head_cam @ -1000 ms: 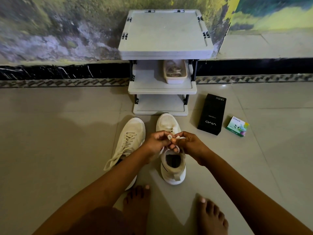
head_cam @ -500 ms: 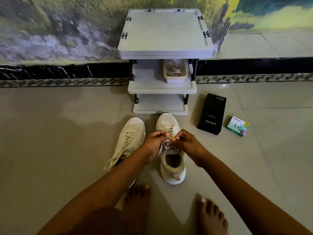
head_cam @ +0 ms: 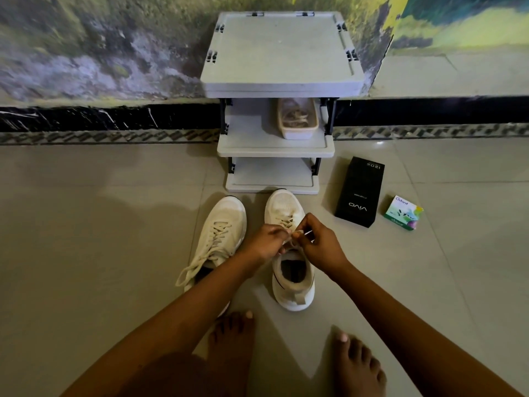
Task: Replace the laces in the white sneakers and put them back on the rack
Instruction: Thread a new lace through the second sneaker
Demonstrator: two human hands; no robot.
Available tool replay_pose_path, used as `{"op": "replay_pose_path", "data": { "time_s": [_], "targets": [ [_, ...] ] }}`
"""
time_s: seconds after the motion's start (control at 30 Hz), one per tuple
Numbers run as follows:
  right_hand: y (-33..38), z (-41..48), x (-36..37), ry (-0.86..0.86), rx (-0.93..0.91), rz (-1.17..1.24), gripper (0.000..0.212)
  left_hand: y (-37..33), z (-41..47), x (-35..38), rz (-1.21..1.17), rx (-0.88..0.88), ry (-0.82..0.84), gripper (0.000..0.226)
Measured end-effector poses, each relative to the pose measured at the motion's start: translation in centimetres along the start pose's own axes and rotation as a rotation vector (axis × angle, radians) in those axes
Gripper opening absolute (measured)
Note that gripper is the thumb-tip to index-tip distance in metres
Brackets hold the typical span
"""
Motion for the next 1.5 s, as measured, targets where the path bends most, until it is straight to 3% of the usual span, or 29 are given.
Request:
{"op": "replay_pose_path", "data": {
  "time_s": [0.23,0.4,0.67,0.9,1.13,1.27,1.5],
  "targets": [
    [-0.6,0.4,0.3,0.025,0.263,0.254,0.014,-0.3,-0.6,0.6,0.030,0.057,0.162,0.013],
    [-0.9,0.3,0.1,0.020,0.394,0.300,0.013,0.4,-0.3,0.0,-0.003,0.152,0.077,0.006],
    [-1.2,0.2,0.3,0.040,0.470,0.326,0.014,0.6,-0.2,-0.2,-0.086,0.241,-0.128,0.014],
    [-1.6,0.5,0.1,0.136,0.544,0.413,0.011,0.6,-0.4,-0.8,-0.163,0.328,-0.079,0.005],
    [-1.2,0.5,-0.3,0.134,0.568,0.451,0.011,0.5,-0.7,-1.1,-0.180,0.262,-0.125,0.011],
    [-2.3,0.5,-1.4,0.049,0.602,0.470,0.008,0.9,-0.8,-2.0,-0.339,0.153,-0.222,0.007],
    [-4.6,0.3,-3.3,-0.053,0.563,0.202,0.005,3.6,-0.4,-3.7,-0.231,-0.092,-0.349,0.012]
  ]
}}
Point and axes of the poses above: each hand's wrist, its own z-axis towards the middle knuckle, its own x-axis out of the palm, y = z × x, the point moved 4 cm from there along z, towards the middle knuckle, and after that the axes turned 6 degrees about -y, right-handed, at the moved point
